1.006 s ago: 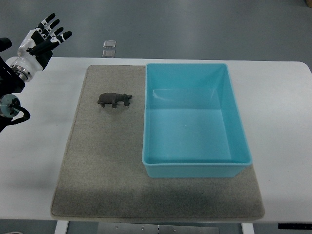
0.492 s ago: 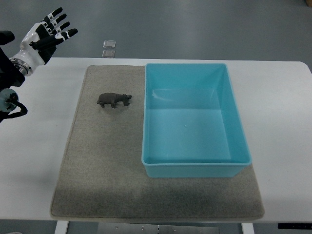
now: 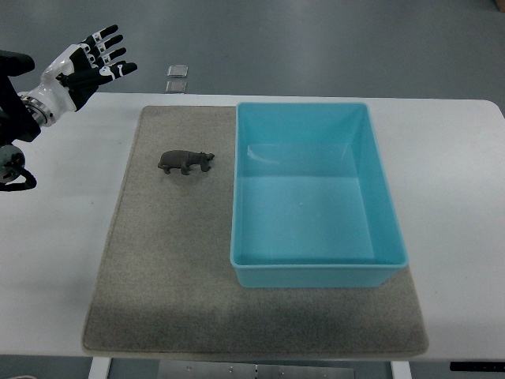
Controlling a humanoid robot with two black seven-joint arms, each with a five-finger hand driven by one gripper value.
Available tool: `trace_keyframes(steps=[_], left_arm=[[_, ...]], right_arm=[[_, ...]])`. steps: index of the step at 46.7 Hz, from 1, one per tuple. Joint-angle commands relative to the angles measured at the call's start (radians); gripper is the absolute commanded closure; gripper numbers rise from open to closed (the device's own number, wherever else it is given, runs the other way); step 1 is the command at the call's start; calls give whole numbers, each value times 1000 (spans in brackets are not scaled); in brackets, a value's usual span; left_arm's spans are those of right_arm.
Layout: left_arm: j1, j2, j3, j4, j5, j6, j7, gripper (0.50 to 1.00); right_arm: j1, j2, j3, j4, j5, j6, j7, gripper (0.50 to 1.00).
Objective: Place brown hippo in blue box with left hand
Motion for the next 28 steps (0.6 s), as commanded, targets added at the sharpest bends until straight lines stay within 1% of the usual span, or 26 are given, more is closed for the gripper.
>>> trace_keyframes(steps=[1,17,24,28], left_arm=[[-25,0,39,0,0,1,1,501],[-166,-1,301,1,1,13,-1,501],[-181,-4,332,0,9,15,-2,510],[-193,-6,332,1,67,18,-2,516]], right_arm=[[0,0,0,0,0,0,0,564],[0,0,0,0,0,-1,0,564],[0,0,0,0,0,-1,0,564],[0,0,0,0,0,-1,0,564]])
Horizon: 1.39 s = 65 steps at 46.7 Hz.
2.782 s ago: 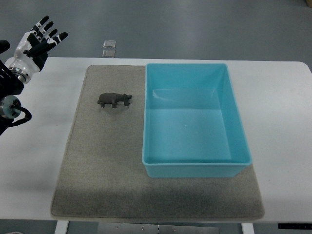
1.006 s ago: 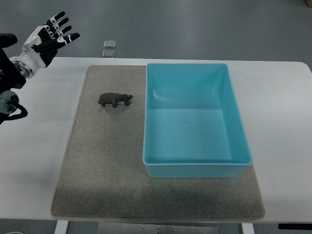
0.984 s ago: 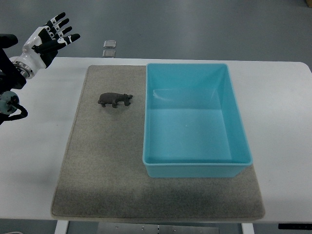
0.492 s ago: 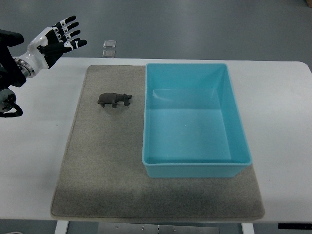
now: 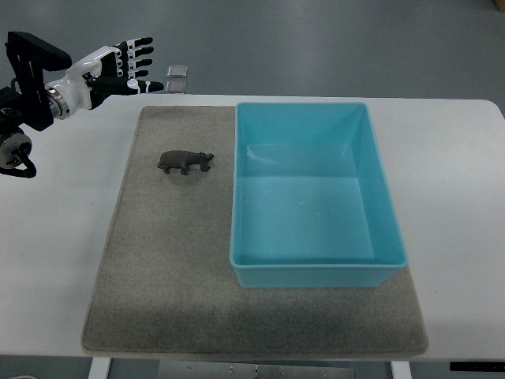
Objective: Place brown hippo in blue box with left hand
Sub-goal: 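Reach the left hand forward over the brown hippo, then lower the left hand and close its fingers around the brown hippo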
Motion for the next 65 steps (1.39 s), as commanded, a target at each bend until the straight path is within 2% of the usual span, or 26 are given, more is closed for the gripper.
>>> trace_keyframes(steps=[1,5,14,32,47,65], left_arm=[[-10,-3,-1,0,70,4,1,519],[-13,-3,-1,-10,168,23,0,525],[-14,4,6,-76,282,121,0,523],[-70,31,77,-122,428,119,7,506],[-76,43,85,-127,639,133,15,525],[-71,68,138,-153,728,141,13,527]], right_arm=[[0,0,0,0,0,-1,0,564],[0,0,0,0,0,1,0,564],[0,0,0,0,0,-1,0,564],[0,0,0,0,0,1,0,564],[0,0,0,0,0,-1,0,564],[0,0,0,0,0,-1,0,564]])
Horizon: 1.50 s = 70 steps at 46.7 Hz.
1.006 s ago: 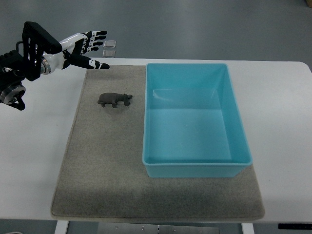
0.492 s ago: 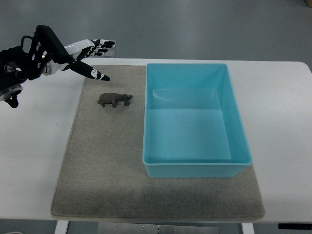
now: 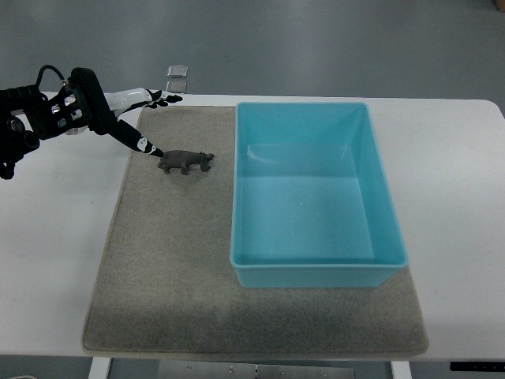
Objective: Place brown hippo in blue box with left hand
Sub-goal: 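Lower the left hand and close its fingers around the brown hippo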
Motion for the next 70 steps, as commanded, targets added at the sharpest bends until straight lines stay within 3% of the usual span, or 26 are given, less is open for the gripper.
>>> trace_keyframes(steps=[1,5,18,25,53,70], left_arm=[[-2,16,5,-22,4,-1,0,527],[-2,30,7,-49,27,0,0,527],[-2,27,7,-52,71,46,1,598],[4,20,8,-52,74,83,1,598],[9,-7,25,-46,73,85,1,611],[18,-41,49,-31,74,89,0,681]], right_arm=[[0,0,0,0,0,1,0,564],[0,0,0,0,0,-1,0,564],[0,0,0,0,0,-1,0,564],[0,0,0,0,0,1,0,564],[0,0,0,0,0,-1,0,564],[0,0,0,0,0,1,0,564]])
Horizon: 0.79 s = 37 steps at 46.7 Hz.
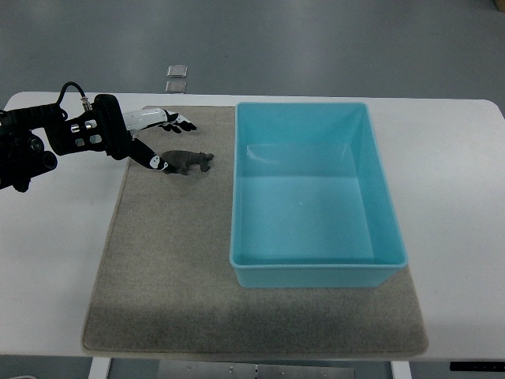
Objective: Place brown hippo in blue box with left hand
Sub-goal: 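Lower the left hand and close its fingers around the brown hippo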
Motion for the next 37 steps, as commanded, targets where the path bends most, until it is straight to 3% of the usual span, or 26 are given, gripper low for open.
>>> trace_keyframes(steps=[1,37], left_arm=[[0,-2,10,4,1,0,0,684],[3,-36,12,56,13,2,-2,737]], right_arm=[[0,0,0,0,0,1,0,564],[0,0,0,0,0,1,0,564]])
